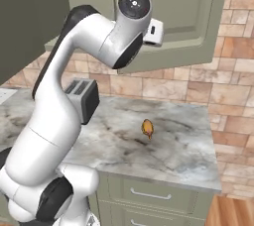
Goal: Retrieve the tupperware from the cabinet, then place the raw meat into the tupperware to avoid contamination.
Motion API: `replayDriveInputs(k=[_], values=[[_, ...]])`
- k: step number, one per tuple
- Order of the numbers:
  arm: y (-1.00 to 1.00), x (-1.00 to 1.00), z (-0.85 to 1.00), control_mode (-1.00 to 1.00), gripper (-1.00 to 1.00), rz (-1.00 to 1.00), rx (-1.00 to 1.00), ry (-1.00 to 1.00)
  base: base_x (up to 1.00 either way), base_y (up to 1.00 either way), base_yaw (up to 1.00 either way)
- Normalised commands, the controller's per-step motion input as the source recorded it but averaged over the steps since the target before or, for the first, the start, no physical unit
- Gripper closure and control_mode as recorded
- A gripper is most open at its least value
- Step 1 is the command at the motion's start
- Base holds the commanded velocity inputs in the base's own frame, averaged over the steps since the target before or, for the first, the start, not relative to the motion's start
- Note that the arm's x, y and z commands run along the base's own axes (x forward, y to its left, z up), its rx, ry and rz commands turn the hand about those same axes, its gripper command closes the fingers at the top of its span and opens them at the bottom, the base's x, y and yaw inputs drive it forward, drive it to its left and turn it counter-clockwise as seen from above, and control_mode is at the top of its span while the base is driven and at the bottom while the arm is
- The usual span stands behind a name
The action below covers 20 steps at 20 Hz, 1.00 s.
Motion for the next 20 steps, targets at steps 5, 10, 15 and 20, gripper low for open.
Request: replayDriveInputs(k=[5,10,15,20], values=[[-0.5,-0.33,-0.1,-1.0,1.0,0.09,0.02,0.05,0.0,0.0,0.0],[-0.12,-0.16,-0.01,-1.0,1.0,0.01,0.02,0.03,0.0,0.0,0.0],[0.0,-0.03,0.0,-1.0,-1.0,0.0,0.0,0.0,0.0,0.0,0.0],[0.0,-0.16,0.0,-1.0,-1.0,0.0,0.0,-0.03,0.0,0.0,0.0]])
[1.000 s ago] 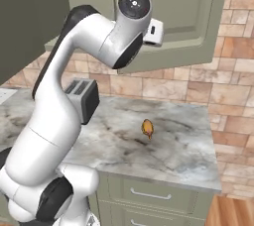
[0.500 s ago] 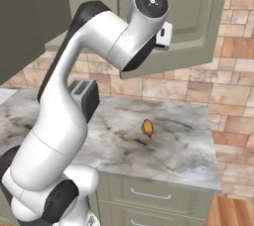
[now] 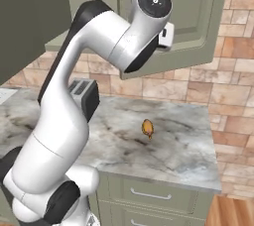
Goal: Retrieve the tupperware from the cabinet, then place the raw meat into the tupperware to avoid contamination.
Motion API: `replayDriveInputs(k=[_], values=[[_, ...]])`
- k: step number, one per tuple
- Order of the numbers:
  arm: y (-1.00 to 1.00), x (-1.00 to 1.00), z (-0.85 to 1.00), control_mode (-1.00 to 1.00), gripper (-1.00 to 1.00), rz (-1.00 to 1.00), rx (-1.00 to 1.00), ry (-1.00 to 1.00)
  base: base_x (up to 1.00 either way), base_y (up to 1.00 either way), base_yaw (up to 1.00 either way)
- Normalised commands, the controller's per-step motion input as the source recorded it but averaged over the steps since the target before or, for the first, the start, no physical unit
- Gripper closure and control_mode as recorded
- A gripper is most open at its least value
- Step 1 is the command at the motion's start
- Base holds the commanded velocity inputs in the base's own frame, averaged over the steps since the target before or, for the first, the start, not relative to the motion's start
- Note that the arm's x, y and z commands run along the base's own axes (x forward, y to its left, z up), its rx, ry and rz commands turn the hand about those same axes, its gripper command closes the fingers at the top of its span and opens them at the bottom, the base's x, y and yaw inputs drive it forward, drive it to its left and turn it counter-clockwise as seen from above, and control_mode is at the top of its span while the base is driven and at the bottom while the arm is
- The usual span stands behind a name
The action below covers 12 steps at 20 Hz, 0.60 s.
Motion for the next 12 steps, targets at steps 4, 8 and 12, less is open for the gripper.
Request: replayDriveInputs(k=[4,8,12], values=[[0.09,-0.57,0.13,-1.0,-1.0,-0.01,-0.05,-0.15,0.0,0.0,0.0],[0.28,-0.74,0.1,-1.0,-1.0,-0.03,-0.09,-0.19,0.0,0.0,0.0],[0.68,-0.43,0.0,-1.0,-1.0,-0.1,-0.12,-0.13,0.0,0.0,0.0]])
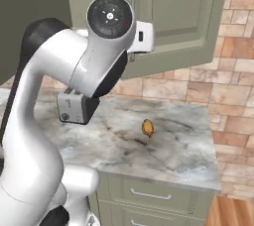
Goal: Retrieve the tupperware from the cabinet, then place the raw meat into the tupperware to avoid contamination.
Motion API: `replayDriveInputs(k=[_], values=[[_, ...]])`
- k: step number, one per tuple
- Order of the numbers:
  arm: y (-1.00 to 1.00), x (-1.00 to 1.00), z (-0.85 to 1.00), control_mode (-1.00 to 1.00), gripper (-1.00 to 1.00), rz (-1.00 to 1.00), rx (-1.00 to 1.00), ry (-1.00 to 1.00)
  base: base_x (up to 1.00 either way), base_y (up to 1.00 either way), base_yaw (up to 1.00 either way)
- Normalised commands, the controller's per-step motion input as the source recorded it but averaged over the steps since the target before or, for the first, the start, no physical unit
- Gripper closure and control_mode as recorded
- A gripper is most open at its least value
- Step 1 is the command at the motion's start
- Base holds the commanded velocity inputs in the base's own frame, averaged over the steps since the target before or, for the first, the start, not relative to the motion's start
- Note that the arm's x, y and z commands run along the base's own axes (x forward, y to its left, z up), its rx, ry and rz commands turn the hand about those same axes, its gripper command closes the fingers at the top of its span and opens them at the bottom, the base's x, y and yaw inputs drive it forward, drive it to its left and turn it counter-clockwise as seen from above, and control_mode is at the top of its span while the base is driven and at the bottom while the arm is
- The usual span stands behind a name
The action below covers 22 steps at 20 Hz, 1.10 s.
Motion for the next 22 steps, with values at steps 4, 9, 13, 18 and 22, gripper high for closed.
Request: replayDriveInputs(k=[4,9,13,18,22], values=[[0.7,-0.29,-0.03,-1.0,-1.0,-0.11,-0.17,-0.03,0.0,0.0,0.0],[0.69,-0.13,-0.07,-1.0,-1.0,-0.12,-0.17,0.02,0.0,0.0,0.0],[0.69,0.02,-0.03,-1.0,-1.0,-0.11,-0.2,0.15,0.0,0.0,0.0],[0.42,0.38,0.0,-1.0,-1.0,-0.03,-0.26,0.35,0.0,0.0,0.0],[0.22,0.6,0.0,-1.0,-1.0,0.0,-0.3,0.44,0.0,0.0,0.0]])
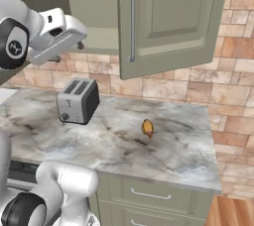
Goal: Retrieve the tupperware from the cabinet, then place the raw meat into the tupperware to avoid contamination.
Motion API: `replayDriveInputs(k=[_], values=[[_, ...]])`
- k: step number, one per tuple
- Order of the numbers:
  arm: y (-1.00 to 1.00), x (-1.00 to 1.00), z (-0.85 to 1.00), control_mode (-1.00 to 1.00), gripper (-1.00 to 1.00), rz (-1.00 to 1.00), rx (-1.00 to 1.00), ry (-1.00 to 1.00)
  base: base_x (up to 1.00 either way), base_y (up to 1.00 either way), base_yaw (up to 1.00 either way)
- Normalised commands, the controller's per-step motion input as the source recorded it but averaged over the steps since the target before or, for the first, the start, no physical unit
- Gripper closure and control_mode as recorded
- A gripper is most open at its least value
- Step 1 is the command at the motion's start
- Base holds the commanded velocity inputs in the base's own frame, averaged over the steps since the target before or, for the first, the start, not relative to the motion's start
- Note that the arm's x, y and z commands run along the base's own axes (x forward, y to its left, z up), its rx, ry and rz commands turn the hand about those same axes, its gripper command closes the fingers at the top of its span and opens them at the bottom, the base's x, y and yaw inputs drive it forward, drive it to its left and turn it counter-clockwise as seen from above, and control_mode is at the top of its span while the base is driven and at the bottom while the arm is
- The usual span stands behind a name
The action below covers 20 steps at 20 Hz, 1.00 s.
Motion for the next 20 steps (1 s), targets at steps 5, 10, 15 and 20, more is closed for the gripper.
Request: replayDriveInputs(k=[5,10,15,20], values=[[-0.07,0.7,-0.02,-1.0,-1.0,0.0,-0.25,0.45,0.0,0.0,0.0],[-0.16,0.59,-0.13,-1.0,-1.0,0.0,-0.25,0.34,0.0,0.0,0.0],[-0.36,0.48,-0.17,-1.0,-1.0,0.01,-0.25,0.3,0.0,0.0,0.0],[-0.53,0.33,-0.14,-1.0,-1.0,0.03,-0.24,0.28,0.0,0.0,0.0]])
